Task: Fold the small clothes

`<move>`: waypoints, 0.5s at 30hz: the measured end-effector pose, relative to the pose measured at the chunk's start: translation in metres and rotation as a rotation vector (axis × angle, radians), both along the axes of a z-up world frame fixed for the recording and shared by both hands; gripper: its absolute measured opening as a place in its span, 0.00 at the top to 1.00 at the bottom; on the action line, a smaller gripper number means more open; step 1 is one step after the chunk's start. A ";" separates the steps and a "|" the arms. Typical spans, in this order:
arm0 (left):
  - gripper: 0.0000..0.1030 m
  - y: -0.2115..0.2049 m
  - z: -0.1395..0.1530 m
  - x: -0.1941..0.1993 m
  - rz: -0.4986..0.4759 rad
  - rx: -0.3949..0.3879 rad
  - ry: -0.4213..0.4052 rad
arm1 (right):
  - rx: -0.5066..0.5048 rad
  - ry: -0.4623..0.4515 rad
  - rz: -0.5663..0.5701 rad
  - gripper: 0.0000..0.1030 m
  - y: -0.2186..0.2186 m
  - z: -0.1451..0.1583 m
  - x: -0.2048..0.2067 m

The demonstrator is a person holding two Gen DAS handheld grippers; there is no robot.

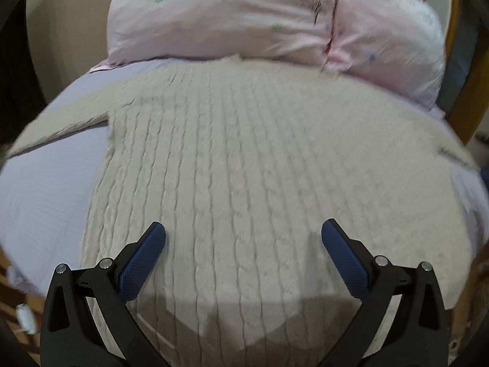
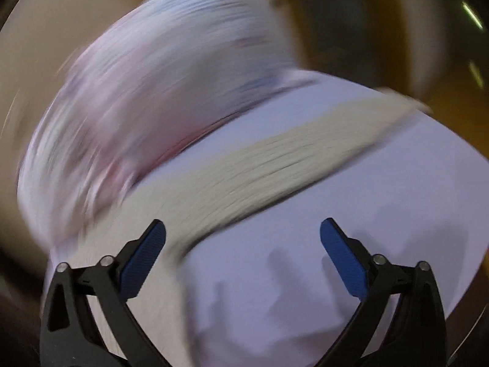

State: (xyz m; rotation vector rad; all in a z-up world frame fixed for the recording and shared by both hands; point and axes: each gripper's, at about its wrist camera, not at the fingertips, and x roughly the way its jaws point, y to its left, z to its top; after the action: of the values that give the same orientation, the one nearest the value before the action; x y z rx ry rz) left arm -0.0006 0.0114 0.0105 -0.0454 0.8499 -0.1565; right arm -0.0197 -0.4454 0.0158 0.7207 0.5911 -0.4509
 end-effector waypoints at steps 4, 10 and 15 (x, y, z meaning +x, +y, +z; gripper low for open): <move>0.01 0.024 0.014 0.003 -0.030 -0.179 -0.112 | 0.206 0.012 -0.236 0.48 -0.101 -0.020 -0.019; 0.01 0.065 0.037 0.010 0.055 -0.242 -0.259 | 0.328 -0.020 -0.347 0.61 -0.161 -0.045 -0.019; 0.01 0.103 0.044 0.011 0.129 -0.255 -0.297 | 0.310 -0.004 -0.369 0.93 -0.179 -0.052 -0.010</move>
State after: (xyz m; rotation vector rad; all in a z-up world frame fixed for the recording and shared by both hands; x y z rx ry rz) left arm 0.0103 0.1142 0.0541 -0.3080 0.5255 -0.1449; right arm -0.0296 -0.6241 -0.0367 1.1355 0.5304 -0.7073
